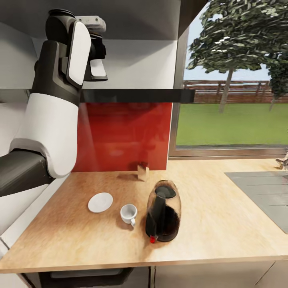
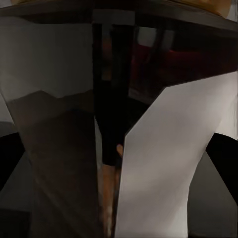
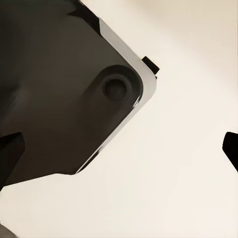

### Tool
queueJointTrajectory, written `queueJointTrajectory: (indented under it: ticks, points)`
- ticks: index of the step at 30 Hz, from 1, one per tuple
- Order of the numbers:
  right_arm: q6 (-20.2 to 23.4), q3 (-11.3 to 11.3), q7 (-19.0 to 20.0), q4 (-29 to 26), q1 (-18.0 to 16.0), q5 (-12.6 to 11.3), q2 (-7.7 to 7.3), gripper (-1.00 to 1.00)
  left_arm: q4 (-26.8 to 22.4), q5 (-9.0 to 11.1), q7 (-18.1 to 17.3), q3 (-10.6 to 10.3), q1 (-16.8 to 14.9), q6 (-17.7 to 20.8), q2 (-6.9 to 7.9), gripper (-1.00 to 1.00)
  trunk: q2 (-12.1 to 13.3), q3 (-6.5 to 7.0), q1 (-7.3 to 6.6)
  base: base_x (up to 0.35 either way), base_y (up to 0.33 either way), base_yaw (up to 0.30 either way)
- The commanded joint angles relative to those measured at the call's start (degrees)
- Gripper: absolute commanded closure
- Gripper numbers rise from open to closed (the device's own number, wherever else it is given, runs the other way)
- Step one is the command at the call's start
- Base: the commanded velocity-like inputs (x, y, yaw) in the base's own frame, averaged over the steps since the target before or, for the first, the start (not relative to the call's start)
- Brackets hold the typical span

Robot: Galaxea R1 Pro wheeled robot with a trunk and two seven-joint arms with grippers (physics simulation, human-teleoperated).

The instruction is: Set up a coffee station on the kitchen countertop: keep the coffee maker on the countertop, move the bottle of coffee from the kitchen shelf to the counter next to the coffee maker, place a paper coffee filter on top of the coffee maker, put the saucer next to the coffee maker with the coffee cup on the saucer, and place the electric kettle next to the coffee maker.

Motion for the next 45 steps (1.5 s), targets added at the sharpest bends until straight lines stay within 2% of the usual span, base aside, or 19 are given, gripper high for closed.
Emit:
queueJointTrajectory:
  ticks: [1,4,10,19,27,45]
  points:
    - [-0.46,0.36,0.03,0.18,-0.09,-0.05,0.0,-1.0,-0.01,0.55,0.55,-0.06,-0.06,0.1,0.0,1.0,-0.08,-0.09,-0.02,-0.334,0.0,0.0]
    - [-0.49,0.36,0.03,0.12,-0.09,-0.11,-0.1,-1.0,-0.01,0.55,0.55,-0.07,-0.06,0.1,0.0,1.0,-0.08,-0.09,-0.02,-0.335,0.0,0.0]
    - [-3.3,0.36,0.04,0.1,-0.09,-0.14,-0.13,-1.0,0.02,0.55,0.5,-0.11,-0.06,0.1,0.0,1.0,-0.08,-0.09,-0.02,-0.336,0.0,0.0]
    - [-3.69,0.36,0.03,0.09,-0.09,-0.25,-0.09,-1.0,0.0,0.63,0.45,-0.07,-0.06,0.1,0.0,1.0,-0.08,-0.09,-0.02,-0.298,0.0,0.0]
    - [-3.62,0.28,0.05,0.09,-0.09,-0.45,-0.09,-1.0,-0.01,0.63,0.38,-0.07,-0.06,0.1,0.0,1.0,-0.08,-0.04,-0.02,-0.039,0.0,-0.04]
    - [-3.69,0.27,0.03,0.09,-0.09,-0.49,-0.09,-1.0,-0.01,0.63,0.38,-0.07,-0.06,0.1,0.0,1.0,-0.08,0.66,-0.02,0.0,0.0,-0.24]
